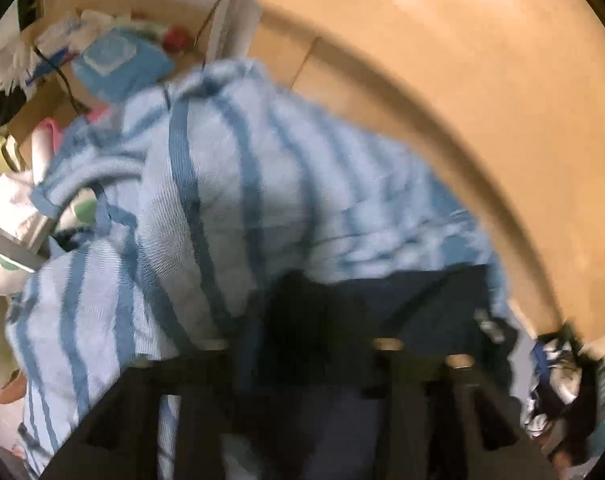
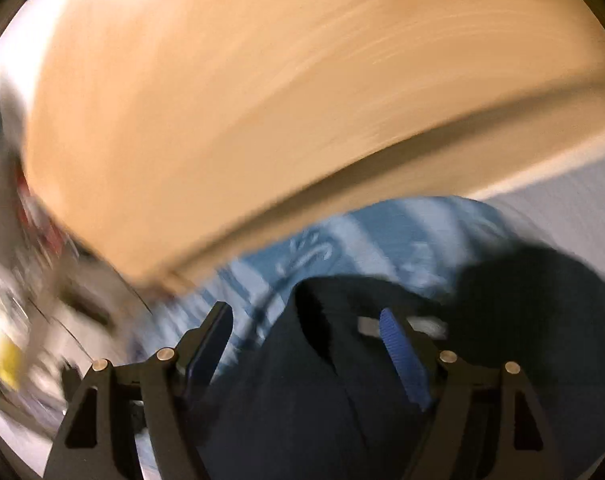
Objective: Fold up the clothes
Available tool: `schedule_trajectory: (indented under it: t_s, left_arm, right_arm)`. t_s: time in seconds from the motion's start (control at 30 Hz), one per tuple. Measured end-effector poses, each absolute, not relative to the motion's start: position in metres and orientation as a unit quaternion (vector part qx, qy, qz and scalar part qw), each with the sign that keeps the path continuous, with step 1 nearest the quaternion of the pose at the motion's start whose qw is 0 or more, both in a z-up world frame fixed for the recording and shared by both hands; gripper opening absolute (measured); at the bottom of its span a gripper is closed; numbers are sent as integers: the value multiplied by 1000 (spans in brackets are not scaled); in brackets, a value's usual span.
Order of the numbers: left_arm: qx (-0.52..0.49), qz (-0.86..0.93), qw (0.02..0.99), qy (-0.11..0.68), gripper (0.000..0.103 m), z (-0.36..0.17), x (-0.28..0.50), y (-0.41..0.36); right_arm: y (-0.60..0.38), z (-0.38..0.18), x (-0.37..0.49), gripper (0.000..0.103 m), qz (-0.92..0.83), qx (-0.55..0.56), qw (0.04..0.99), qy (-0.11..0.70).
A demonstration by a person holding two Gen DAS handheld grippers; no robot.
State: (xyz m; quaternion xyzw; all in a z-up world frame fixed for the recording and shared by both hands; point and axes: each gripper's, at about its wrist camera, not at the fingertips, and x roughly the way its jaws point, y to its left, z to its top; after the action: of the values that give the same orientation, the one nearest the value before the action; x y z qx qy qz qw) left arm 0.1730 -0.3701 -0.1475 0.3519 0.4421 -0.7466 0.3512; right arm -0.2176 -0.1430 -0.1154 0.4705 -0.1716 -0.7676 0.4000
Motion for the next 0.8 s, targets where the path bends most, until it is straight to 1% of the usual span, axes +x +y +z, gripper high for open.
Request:
schedule_trajectory:
  t_s: [0.03,0.07,0.1,0.17,0.27,0.33,0.4,0.43,0.47,0.53,0.57,0.6,0.63,0.67,0.7,0.73,0.77,0.8]
  left_arm:
    - [342,-759,339,438,70,-139,169,-363]
    - [332,-771,327,434,70,-130,166,-356]
    - [322,-782,315,430,70,-121,162,-350]
    - [309,-804,283,423,70,-106,150,-333]
    - [352,-812,224,408,70,-114,89,-304]
    - [368,-814,207,399,70,-123,58,-289]
    - [379,-813,184,402,70,-135,31,-277]
    - [386,-812,172,403,70,-140,16,-272]
    - [398,-809,165,400,70,-143,-1,-270]
    - [421,-803,156,393,69,-149,-35,-264]
    - [430,-801,162,384,69,-151,-49,-261]
    - [438,-800,169,374,68,-159,-64,-258]
    - [449,-797,174,364,59,-166,-76,-255]
    - [464,-793,174,355,42,-172,-84,-250]
    - [478,-789,174,345,33,-178,-92,-246]
    - [493,-784,174,335,16,-183,-101,-241]
    - [507,-779,173,326,12,-189,-109,-236]
    - [521,-774,173,316,12,-195,-117,-232]
  right_arm:
    - [-123,-118,-217,67,-766,479,383,-191]
    - [-106,-120,-216,56,-770,489,367,-180]
    - [-89,-123,-215,54,-774,500,350,-169]
    - [-66,-130,-213,54,-782,517,319,-140]
    - [-35,-152,-214,54,-774,557,281,-113]
    - [-23,-166,-215,54,-768,573,264,-107]
    - [-9,-163,-216,57,-771,573,256,-108]
    - [1,-161,-218,58,-773,570,252,-120]
    - [11,-159,-221,61,-774,566,248,-133]
    - [38,-155,-230,70,-791,553,209,-156]
    - [53,-154,-234,78,-801,546,181,-162]
    - [69,-156,-240,83,-808,544,152,-168]
    - [85,-162,-247,85,-806,552,125,-172]
    - [99,-170,-254,85,-799,565,102,-177]
    - [108,-183,-260,85,-778,591,93,-188]
    - [117,-199,-265,85,-750,620,92,-211]
    - [123,-212,-267,85,-732,632,95,-234]
    - [128,-222,-268,85,-721,636,99,-256]
